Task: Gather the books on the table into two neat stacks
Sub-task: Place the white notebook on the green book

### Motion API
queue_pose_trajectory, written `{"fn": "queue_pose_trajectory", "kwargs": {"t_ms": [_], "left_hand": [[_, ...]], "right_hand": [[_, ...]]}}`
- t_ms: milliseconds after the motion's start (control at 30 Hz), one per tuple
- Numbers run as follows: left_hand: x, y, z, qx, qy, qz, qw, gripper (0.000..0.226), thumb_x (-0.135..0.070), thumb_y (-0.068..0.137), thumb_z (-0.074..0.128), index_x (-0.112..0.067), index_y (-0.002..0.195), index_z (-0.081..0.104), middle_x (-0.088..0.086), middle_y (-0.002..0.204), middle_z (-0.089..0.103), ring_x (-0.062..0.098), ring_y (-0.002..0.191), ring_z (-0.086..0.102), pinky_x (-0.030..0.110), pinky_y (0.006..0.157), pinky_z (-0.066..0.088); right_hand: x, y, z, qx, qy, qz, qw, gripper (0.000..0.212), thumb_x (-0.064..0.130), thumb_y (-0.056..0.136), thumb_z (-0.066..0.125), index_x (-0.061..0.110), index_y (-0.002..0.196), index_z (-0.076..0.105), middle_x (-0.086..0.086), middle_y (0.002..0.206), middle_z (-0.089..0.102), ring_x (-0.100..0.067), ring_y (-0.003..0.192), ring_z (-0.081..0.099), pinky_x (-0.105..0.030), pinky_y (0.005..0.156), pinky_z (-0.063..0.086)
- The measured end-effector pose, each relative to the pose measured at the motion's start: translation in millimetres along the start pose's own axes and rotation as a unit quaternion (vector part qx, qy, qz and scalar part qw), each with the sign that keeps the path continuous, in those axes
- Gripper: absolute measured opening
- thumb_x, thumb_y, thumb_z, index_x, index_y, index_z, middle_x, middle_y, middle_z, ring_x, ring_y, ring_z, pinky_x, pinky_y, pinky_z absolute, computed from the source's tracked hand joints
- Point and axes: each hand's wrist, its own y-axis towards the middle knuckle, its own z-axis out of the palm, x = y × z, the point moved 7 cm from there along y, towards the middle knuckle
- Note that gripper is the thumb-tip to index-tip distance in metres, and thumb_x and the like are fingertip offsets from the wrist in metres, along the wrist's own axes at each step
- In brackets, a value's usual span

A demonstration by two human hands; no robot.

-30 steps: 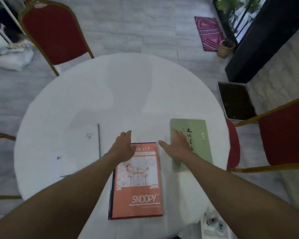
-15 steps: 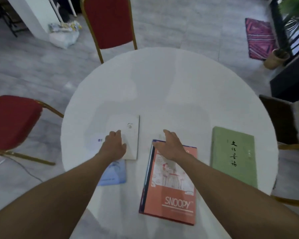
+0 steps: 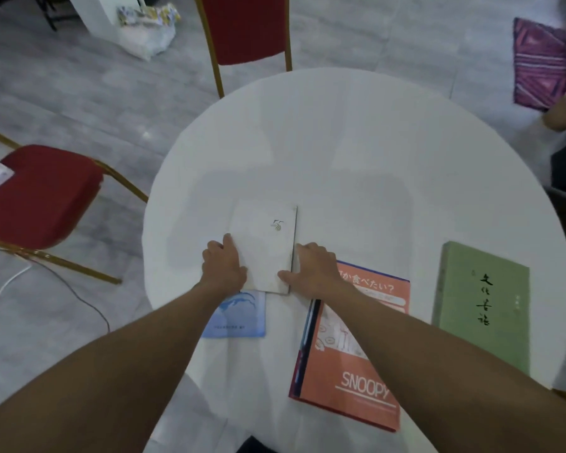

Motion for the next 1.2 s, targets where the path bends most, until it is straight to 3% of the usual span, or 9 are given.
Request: {"fn": "queue_pose_trajectory", "kwargs": {"t_ms": [233, 467, 567, 633, 700, 767, 833, 967, 1200], "left_hand": [[8.3, 7.8, 2.0, 0.032, -0.080, -0.087, 0.992, 0.060, -0.017, 0.086, 0.063, -0.002, 0.135, 0.032, 0.022, 0.134, 0.033, 0.038, 0.126, 0.040, 0.042, 0.105, 0.042], [2.3, 10.8, -3.9, 0.043, -0.230, -0.059, 0.971, 0.057, -0.009, 0.086, 0.057, -0.009, 0.135, 0.028, 0.013, 0.132, 0.027, 0.024, 0.095, 0.041, 0.028, 0.083, 0.043], [-7.3, 8.0, -12.4, 0.029, -0.256, -0.033, 0.966, 0.057, -0.013, 0.084, 0.060, -0.012, 0.133, 0.030, 0.011, 0.128, 0.030, 0.021, 0.091, 0.043, 0.029, 0.075, 0.045], [-14.2, 5.9, -19.3, 0.017, -0.270, -0.019, 0.962, 0.058, -0.015, 0.083, 0.061, -0.013, 0.133, 0.032, 0.009, 0.126, 0.032, 0.020, 0.090, 0.045, 0.031, 0.069, 0.048], [-20.6, 3.1, -25.9, 0.012, -0.287, -0.010, 0.958, 0.058, -0.016, 0.082, 0.062, -0.014, 0.132, 0.033, 0.009, 0.124, 0.036, 0.025, 0.097, 0.050, 0.037, 0.072, 0.054], [-27.3, -0.1, -31.2, 0.011, -0.313, -0.002, 0.950, 0.056, -0.015, 0.081, 0.063, -0.013, 0.129, 0.035, 0.011, 0.125, 0.044, 0.030, 0.105, 0.055, 0.045, 0.081, 0.057], [-35.6, -3.0, -36.0, 0.007, -0.343, 0.007, 0.939, 0.053, -0.011, 0.081, 0.062, -0.010, 0.127, 0.036, 0.014, 0.124, 0.051, 0.031, 0.106, 0.058, 0.045, 0.085, 0.056], [-60.7, -10.3, -41.4, -0.005, -0.318, 0.041, 0.947, 0.053, -0.009, 0.082, 0.061, -0.005, 0.129, 0.037, 0.014, 0.124, 0.051, 0.028, 0.102, 0.055, 0.037, 0.080, 0.051], [-135.0, -30.7, -13.4, 0.018, -0.182, 0.129, 0.975, 0.050, -0.008, 0.083, 0.057, 0.002, 0.130, 0.040, 0.017, 0.126, 0.040, 0.030, 0.108, 0.049, 0.039, 0.095, 0.049]], "right_hand": [[12.5, 5.2, 9.7, 0.048, 0.073, 0.060, 0.994, 0.072, 0.056, 0.079, 0.071, 0.010, 0.129, 0.045, -0.014, 0.135, 0.041, -0.031, 0.126, 0.042, -0.037, 0.102, 0.040], [8.9, -1.0, 3.8, 0.079, 0.147, 0.088, 0.982, 0.072, 0.049, 0.084, 0.071, 0.006, 0.135, 0.043, -0.013, 0.139, 0.038, -0.029, 0.124, 0.047, -0.035, 0.098, 0.046], [6.7, -6.4, -0.7, 0.069, 0.199, 0.103, 0.972, 0.062, 0.047, 0.085, 0.069, 0.006, 0.128, 0.050, -0.012, 0.131, 0.050, -0.031, 0.119, 0.054, -0.043, 0.100, 0.049], [6.0, -10.0, -5.2, 0.054, 0.243, 0.111, 0.962, 0.051, 0.044, 0.087, 0.066, 0.008, 0.120, 0.053, -0.009, 0.123, 0.057, -0.029, 0.115, 0.058, -0.037, 0.092, 0.051], [5.2, -12.9, -11.1, 0.044, 0.286, 0.117, 0.950, 0.028, 0.040, 0.089, 0.064, 0.015, 0.100, 0.055, -0.005, 0.109, 0.060, -0.026, 0.106, 0.060, -0.031, 0.079, 0.047], [3.3, -15.8, -19.0, 0.029, 0.327, 0.121, 0.937, 0.021, 0.037, 0.089, 0.063, 0.021, 0.085, 0.050, 0.000, 0.095, 0.060, -0.023, 0.097, 0.060, -0.030, 0.073, 0.046], [-0.6, -19.6, -27.2, 0.017, 0.365, 0.129, 0.922, 0.022, 0.035, 0.087, 0.064, 0.017, 0.096, 0.056, 0.000, 0.095, 0.063, -0.022, 0.097, 0.062, -0.033, 0.077, 0.052], [-19.9, -28.6, -40.4, 0.000, 0.398, 0.132, 0.908, 0.049, 0.027, 0.078, 0.066, 0.010, 0.123, 0.057, -0.008, 0.116, 0.067, -0.027, 0.107, 0.065, -0.044, 0.096, 0.055], [-92.3, -67.9, -58.3, -0.054, 0.413, 0.173, 0.893, 0.059, 0.015, 0.080, 0.069, 0.011, 0.133, 0.042, -0.008, 0.123, 0.061, -0.027, 0.111, 0.062, -0.045, 0.095, 0.055]]}}
